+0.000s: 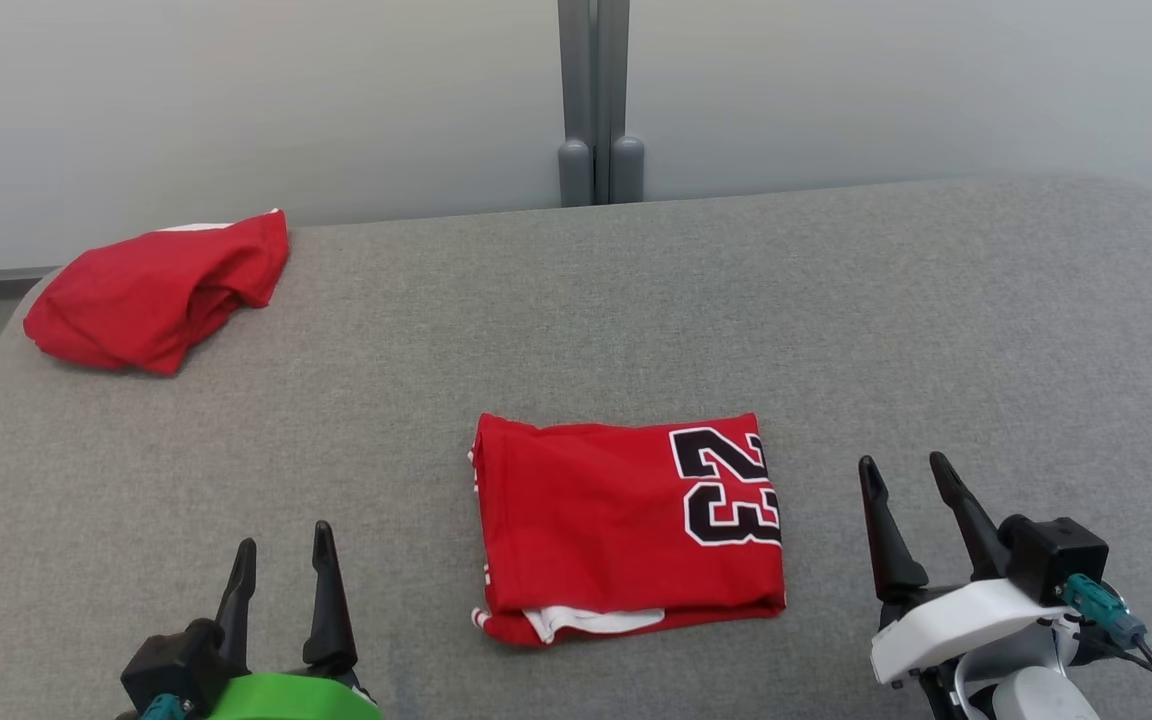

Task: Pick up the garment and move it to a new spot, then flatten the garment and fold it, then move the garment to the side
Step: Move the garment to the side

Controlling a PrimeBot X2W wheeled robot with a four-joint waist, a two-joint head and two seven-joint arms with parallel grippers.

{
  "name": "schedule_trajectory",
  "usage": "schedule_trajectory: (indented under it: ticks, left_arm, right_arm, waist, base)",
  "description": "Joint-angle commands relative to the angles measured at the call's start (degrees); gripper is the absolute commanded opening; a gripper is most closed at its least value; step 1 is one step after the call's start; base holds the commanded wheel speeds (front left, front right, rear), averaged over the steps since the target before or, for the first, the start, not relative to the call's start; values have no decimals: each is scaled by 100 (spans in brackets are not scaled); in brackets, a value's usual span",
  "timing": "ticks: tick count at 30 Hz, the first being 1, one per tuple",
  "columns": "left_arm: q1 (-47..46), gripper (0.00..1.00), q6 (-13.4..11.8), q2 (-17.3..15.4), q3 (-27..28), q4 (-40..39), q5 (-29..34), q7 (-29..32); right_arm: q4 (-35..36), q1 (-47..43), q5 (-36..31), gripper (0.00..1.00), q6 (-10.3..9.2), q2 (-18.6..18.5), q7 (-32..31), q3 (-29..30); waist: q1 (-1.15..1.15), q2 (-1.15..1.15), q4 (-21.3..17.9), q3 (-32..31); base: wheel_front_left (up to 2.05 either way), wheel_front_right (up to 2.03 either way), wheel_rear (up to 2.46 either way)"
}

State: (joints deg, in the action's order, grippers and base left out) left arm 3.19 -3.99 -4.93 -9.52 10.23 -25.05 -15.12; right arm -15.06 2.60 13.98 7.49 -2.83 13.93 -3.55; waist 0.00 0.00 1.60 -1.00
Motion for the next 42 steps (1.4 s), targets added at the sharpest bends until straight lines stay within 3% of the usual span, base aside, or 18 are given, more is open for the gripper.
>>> schedule_trajectory:
  ticks: [1,8,21,28,34,35,36,37,38,42]
  left_arm:
    - [30,100,33,-5,4,13,25,-3]
    - [8,100,27,1,-8,-8,24,-3]
    - [-276,100,58,63,-59,-38,48,-3]
    - [-412,100,101,119,-3,-41,61,-3]
    - [-463,100,121,143,71,-35,120,-3]
    - [-479,100,126,146,77,-33,126,-3]
    - [-499,100,133,150,80,-35,143,-3]
    - [-514,100,140,152,81,-40,164,-3]
    - [-526,100,152,153,75,-43,185,-3]
    - [-584,100,181,157,76,-70,251,-3]
  right_arm:
    - [29,-68,-19,100,-1,-13,-22,-3]
    - [-25,-10,-219,100,-1,-13,-267,28]
    - [-785,885,-411,100,-1,-14,-2014,42]
    - [-1366,1253,-351,100,-1,-15,-2205,15]
    - [-1810,1467,-222,100,-1,-11,-2216,-177]
    - [-1859,1493,-193,63,0,-11,-2205,-231]
    - [-1910,1522,-145,35,0,-3,-2182,-288]
    - [-1928,1557,-104,25,0,1,-2142,-332]
    - [-1943,1610,-78,0,0,-4,-2100,-357]
    - [-1921,1817,-54,0,-4,-23,-1840,-331]
  waist:
    - [0,0,10,2]
    - [0,0,103,52]
    - [0,0,639,558]
    - [0,0,902,877]
    - [0,0,899,987]
    - [0,0,876,1000]
    - [0,0,845,1014]
    - [0,0,813,1026]
    - [0,0,766,1042]
    - [0,0,529,1111]
  base:
    - [0,0,0]
    - [0,0,0]
    - [0,0,0]
    - [0,0,0]
    - [0,0,0]
    - [0,0,0]
    - [0,0,0]
    - [0,0,0]
    - [0,0,0]
    - [0,0,0]
